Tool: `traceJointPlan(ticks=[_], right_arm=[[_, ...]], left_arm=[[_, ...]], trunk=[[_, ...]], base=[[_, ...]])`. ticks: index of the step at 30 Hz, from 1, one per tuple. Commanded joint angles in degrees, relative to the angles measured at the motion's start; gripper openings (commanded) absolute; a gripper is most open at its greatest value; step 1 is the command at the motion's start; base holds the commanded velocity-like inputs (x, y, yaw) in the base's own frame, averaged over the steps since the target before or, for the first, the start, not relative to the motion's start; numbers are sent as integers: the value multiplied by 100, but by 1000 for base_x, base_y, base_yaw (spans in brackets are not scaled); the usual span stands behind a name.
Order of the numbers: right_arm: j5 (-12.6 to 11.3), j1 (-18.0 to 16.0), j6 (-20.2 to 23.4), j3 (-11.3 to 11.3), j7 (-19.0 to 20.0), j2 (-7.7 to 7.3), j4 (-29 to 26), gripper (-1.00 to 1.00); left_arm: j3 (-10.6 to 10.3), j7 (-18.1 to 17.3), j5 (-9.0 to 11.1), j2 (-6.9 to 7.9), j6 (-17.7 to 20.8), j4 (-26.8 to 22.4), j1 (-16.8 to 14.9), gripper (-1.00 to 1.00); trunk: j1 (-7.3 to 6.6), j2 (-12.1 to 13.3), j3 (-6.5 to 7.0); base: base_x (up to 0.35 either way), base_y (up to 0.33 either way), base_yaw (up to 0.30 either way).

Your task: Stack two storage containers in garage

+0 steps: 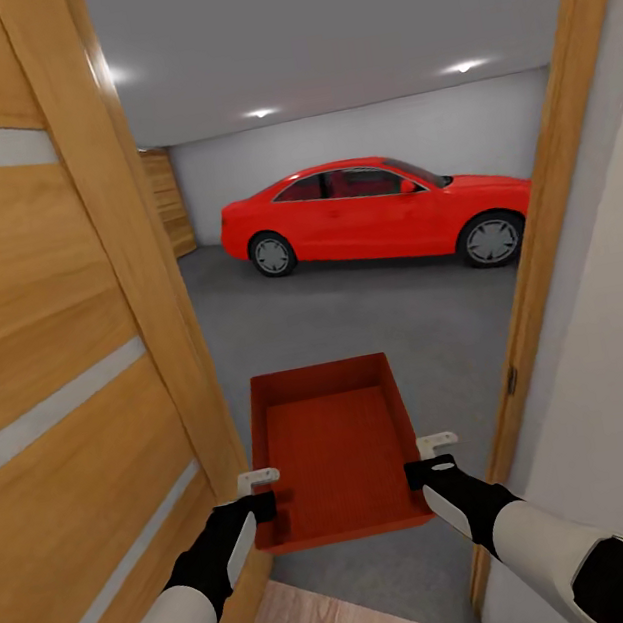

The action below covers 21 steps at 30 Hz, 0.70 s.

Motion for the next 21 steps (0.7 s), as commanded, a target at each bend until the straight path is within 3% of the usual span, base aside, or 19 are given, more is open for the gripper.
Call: traceJointPlan(ticks=[1,14,21], right_arm=[[6,-6,41,50,-59,-55,122,-100],[6,-6,40,50,-62,-48,128,-100],[6,-6,43,50,-60,-51,125,-100]], left_arm=[[8,69,-93,9,44,-21,-7,-100],[8,69,-93,9,44,-21,-7,-100],[8,69,-93,8,44,-21,-7,-100]], trunk=[[4,-14,-13],[4,-14,-13],[4,-14,-13]], base=[[7,10,-54],[1,1,-212],[0,0,-47]])
